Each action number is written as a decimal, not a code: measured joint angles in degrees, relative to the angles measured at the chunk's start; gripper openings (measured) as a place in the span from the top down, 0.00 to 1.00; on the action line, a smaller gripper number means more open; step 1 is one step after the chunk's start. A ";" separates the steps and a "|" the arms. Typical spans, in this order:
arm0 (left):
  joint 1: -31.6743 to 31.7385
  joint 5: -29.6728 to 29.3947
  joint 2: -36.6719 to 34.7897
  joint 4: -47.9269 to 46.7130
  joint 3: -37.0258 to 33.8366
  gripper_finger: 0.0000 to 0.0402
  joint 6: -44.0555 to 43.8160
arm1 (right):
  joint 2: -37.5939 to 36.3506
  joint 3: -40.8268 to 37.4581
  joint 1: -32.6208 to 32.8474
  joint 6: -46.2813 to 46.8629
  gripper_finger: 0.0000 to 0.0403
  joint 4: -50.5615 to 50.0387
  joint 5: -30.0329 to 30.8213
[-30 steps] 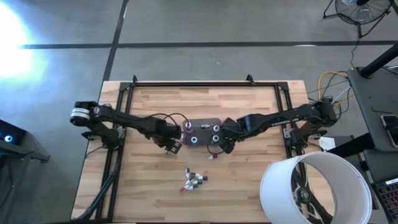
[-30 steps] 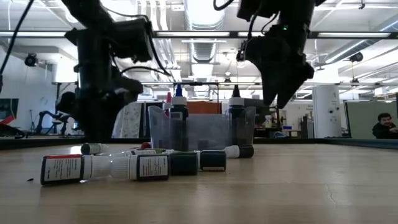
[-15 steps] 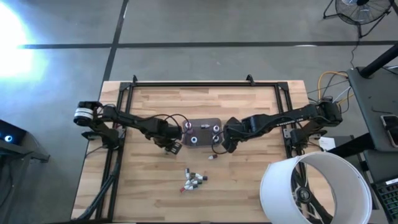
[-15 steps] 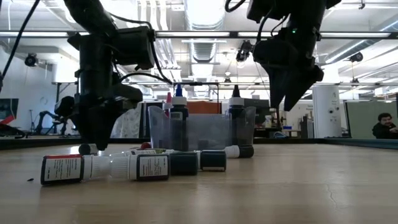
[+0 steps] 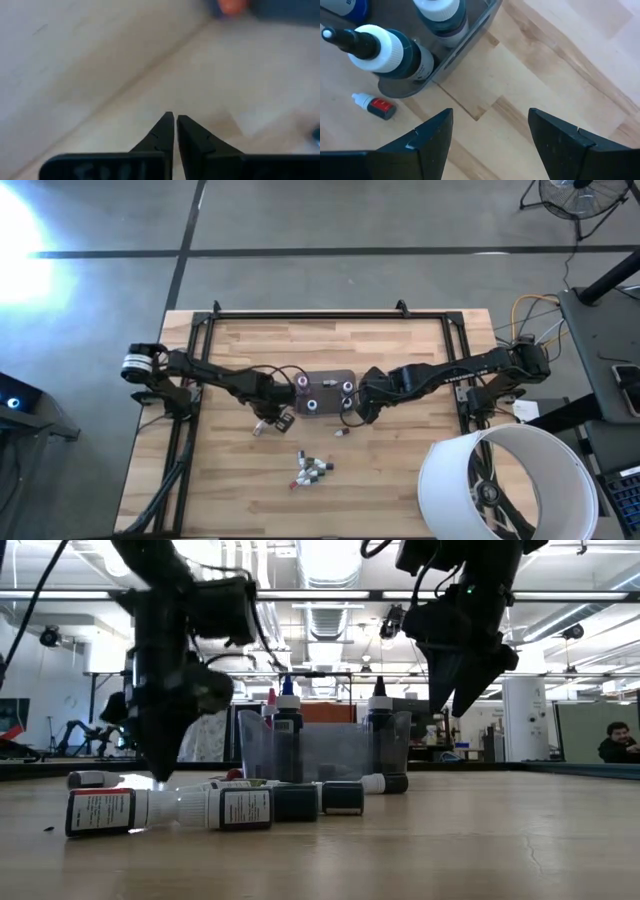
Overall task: Pick & Place food coloring
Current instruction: Put the top small green food coloring bottle in the black bin, then adjust the black bin
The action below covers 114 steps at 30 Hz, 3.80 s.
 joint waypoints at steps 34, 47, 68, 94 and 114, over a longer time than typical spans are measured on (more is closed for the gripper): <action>-5.99 -1.30 -0.74 -14.32 3.18 0.57 -20.10 | -0.04 0.00 -0.02 -4.12 0.38 0.65 2.55; -6.66 1.02 -0.78 -2.31 -2.86 0.57 -24.29 | -0.04 0.00 -0.02 -3.66 0.38 0.47 2.55; -6.89 -8.99 -1.49 -2.90 -2.32 0.89 -19.99 | -9.66 0.12 2.43 -4.78 0.43 0.84 15.12; -0.85 -25.32 0.76 19.96 17.11 0.62 16.46 | -16.76 0.26 3.37 -7.51 0.44 0.49 21.62; -8.39 -25.88 -6.58 7.94 2.63 0.55 7.05 | -16.74 -1.37 3.32 -7.55 0.44 -0.85 21.78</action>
